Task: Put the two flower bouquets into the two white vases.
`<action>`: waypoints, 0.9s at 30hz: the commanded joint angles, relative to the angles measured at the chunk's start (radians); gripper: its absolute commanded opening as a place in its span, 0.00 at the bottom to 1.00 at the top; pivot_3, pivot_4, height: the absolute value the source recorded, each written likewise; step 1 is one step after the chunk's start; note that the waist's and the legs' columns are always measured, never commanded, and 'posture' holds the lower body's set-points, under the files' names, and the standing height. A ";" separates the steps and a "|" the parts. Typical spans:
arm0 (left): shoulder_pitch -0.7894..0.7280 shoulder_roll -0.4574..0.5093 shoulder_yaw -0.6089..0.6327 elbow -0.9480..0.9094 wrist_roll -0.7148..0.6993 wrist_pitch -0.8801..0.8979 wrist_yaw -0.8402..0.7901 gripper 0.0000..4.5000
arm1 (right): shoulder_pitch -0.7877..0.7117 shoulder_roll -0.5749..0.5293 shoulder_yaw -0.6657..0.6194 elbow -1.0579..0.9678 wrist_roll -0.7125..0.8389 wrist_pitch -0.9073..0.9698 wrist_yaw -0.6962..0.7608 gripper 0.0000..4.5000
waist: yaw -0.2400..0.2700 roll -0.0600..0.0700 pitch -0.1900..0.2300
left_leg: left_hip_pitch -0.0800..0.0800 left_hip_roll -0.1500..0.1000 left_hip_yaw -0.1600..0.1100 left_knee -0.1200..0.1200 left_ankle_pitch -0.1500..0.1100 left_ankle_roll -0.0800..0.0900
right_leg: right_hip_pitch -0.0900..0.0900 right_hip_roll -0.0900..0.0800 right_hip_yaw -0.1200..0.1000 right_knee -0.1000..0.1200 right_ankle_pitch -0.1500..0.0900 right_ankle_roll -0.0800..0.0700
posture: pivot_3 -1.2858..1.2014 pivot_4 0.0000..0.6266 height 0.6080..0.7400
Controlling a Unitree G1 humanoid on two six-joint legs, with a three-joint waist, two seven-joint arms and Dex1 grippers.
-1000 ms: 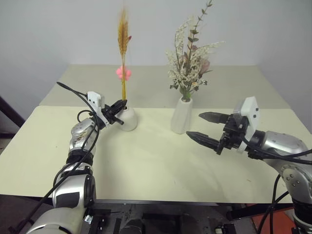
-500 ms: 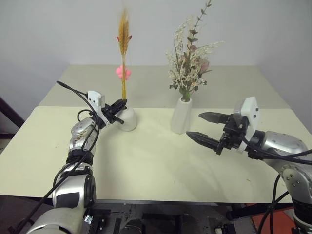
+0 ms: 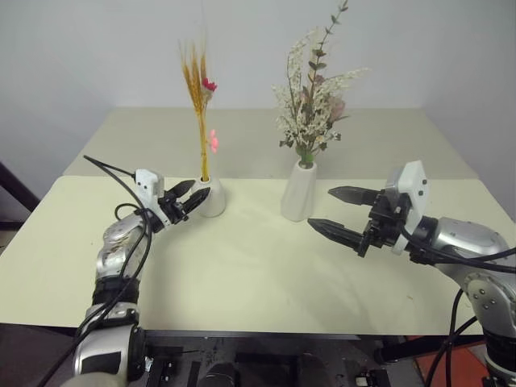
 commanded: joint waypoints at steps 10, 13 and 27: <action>0.239 0.261 0.107 -0.517 -0.220 0.319 -0.048 0.99 | 0.016 -0.026 -0.032 0.004 0.005 -0.005 0.035 1.00 | 0.003 0.000 0.000 | 0.000 0.001 0.000 0.000 -0.001 0.001 | 0.000 0.000 0.000 -0.001 0.000 0.000 | 0.52 0.24 1.00; 0.276 0.314 0.147 -0.607 -0.285 0.379 -0.060 0.99 | 0.036 -0.038 -0.048 0.013 0.006 -0.004 0.042 1.00 | 0.003 0.000 0.000 | 0.000 0.001 0.000 -0.001 -0.001 0.001 | 0.000 0.001 0.000 -0.002 0.000 0.000 | 0.52 0.24 1.00; 0.369 0.394 0.223 -0.785 -0.428 0.472 -0.052 0.99 | 0.087 -0.096 -0.096 0.033 0.011 -0.002 0.076 1.00 | 0.003 0.000 0.000 | 0.001 0.002 0.000 -0.002 -0.001 0.001 | 0.002 0.002 0.000 -0.005 0.000 -0.001 | 0.52 0.24 1.00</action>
